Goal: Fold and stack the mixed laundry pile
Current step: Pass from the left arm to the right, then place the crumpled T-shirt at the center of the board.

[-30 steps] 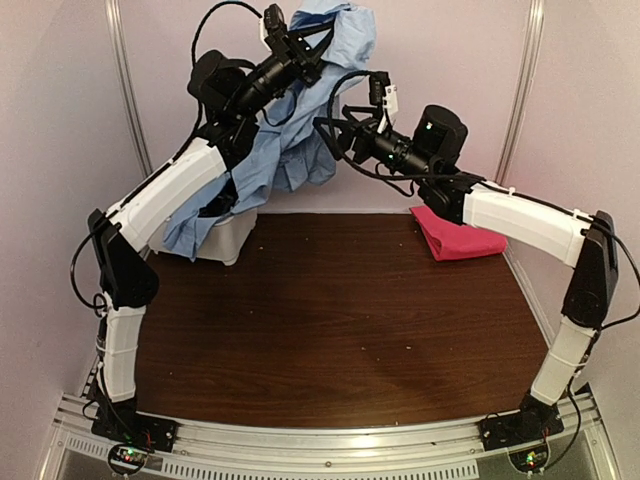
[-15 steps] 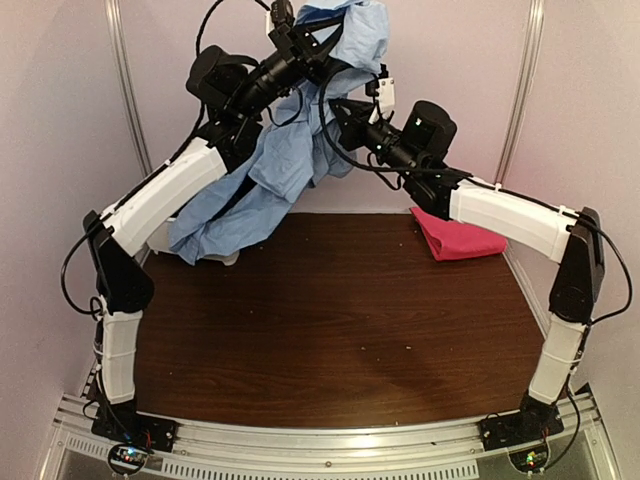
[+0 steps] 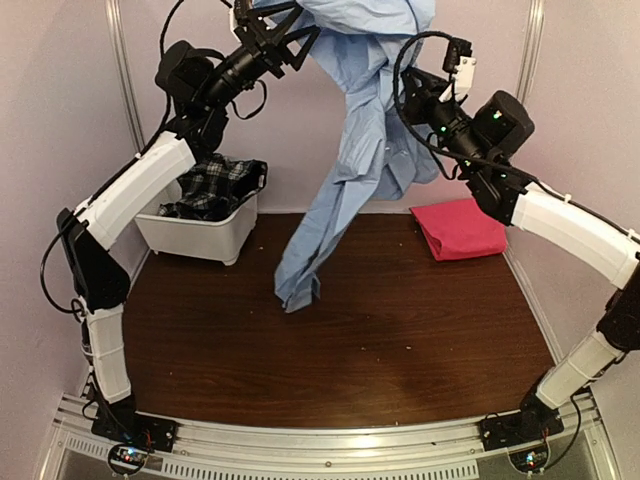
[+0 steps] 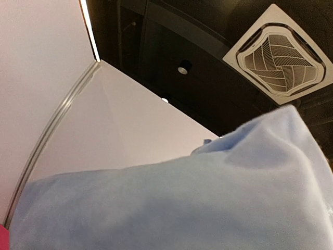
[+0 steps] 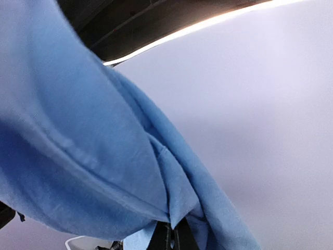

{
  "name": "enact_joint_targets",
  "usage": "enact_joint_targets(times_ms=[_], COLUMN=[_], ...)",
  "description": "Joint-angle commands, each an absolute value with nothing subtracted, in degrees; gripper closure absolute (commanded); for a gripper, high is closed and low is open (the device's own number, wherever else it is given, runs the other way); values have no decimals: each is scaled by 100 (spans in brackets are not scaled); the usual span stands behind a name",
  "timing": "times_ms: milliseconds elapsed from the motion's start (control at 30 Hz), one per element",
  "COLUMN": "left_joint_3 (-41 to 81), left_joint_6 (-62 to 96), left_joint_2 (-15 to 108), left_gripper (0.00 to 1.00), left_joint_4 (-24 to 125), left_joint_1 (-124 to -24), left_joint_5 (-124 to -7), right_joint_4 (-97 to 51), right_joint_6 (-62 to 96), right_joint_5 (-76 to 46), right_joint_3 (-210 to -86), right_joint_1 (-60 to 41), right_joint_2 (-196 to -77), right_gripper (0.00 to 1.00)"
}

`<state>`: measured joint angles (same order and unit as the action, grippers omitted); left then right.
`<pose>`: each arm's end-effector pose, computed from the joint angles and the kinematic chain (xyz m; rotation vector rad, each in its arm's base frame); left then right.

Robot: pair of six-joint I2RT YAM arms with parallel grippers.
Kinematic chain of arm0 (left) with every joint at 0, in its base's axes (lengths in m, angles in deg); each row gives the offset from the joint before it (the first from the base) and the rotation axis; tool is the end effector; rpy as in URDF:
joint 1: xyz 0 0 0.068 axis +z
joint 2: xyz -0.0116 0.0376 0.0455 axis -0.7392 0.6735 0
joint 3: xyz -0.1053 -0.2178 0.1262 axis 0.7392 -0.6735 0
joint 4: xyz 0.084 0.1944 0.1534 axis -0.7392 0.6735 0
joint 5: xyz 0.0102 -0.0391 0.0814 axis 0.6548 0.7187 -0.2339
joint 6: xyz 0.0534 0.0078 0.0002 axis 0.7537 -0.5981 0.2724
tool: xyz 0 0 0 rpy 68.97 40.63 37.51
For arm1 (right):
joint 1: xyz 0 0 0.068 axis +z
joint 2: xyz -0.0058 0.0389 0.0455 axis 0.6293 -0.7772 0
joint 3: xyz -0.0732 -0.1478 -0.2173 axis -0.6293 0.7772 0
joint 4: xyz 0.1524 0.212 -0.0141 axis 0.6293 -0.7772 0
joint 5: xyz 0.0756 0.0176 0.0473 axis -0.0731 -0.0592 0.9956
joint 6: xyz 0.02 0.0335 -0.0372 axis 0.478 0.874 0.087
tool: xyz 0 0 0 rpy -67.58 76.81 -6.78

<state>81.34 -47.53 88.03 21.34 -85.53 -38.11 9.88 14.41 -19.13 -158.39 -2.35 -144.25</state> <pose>0.3214 -0.2762 0.5556 0.4053 1.0467 -2.0428 0.2858 0.2151 0.4791 -0.3497 1.0230 0.6732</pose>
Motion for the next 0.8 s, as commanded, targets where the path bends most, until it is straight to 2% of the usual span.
enact_joint_targets(times_ms=[0,167,300,467,600,633,667,700,767], left_joint_3=[7208,5854,5053,4503,3966,3829,3709,3608,3433], left_joint_6=[-4709,-3662,-2405,-1584,-1244,-1168,-1106,-1027,-756], left_joint_2=[8146,7311,6542,6023,5853,5828,5828,5835,5846], left_gripper=[4,2,2,2,2,2,2,2,2], left_joint_4=[1925,2888,4572,5824,6269,6290,6341,6407,6642], left_joint_1=[-7971,-7371,-7152,-7139,-7139,-7144,-7148,-7175,-7304], left_joint_5=[-4071,-4657,-5921,-6876,-7129,-7090,-7022,-6958,-7011], right_joint_4=[1444,506,-371,-1510,-2769,-3087,-3361,-3604,-3741], right_joint_6=[1397,1374,1702,2425,2405,2341,2259,2249,2489], right_joint_5=[-2127,-2161,-1894,-782,619,791,629,263,-269], right_joint_3=[-15650,-15649,-15743,-16139,-16774,-16999,-17097,-17080,-16742], right_joint_1=[-348,-359,-350,-253,-87,-96,-139,-300,-806], right_joint_2=[-13628,-13157,-13016,-13483,-14428,-14569,-14603,-14567,-14380], right_gripper=[100,100,100,100,97,85,58,36,6])
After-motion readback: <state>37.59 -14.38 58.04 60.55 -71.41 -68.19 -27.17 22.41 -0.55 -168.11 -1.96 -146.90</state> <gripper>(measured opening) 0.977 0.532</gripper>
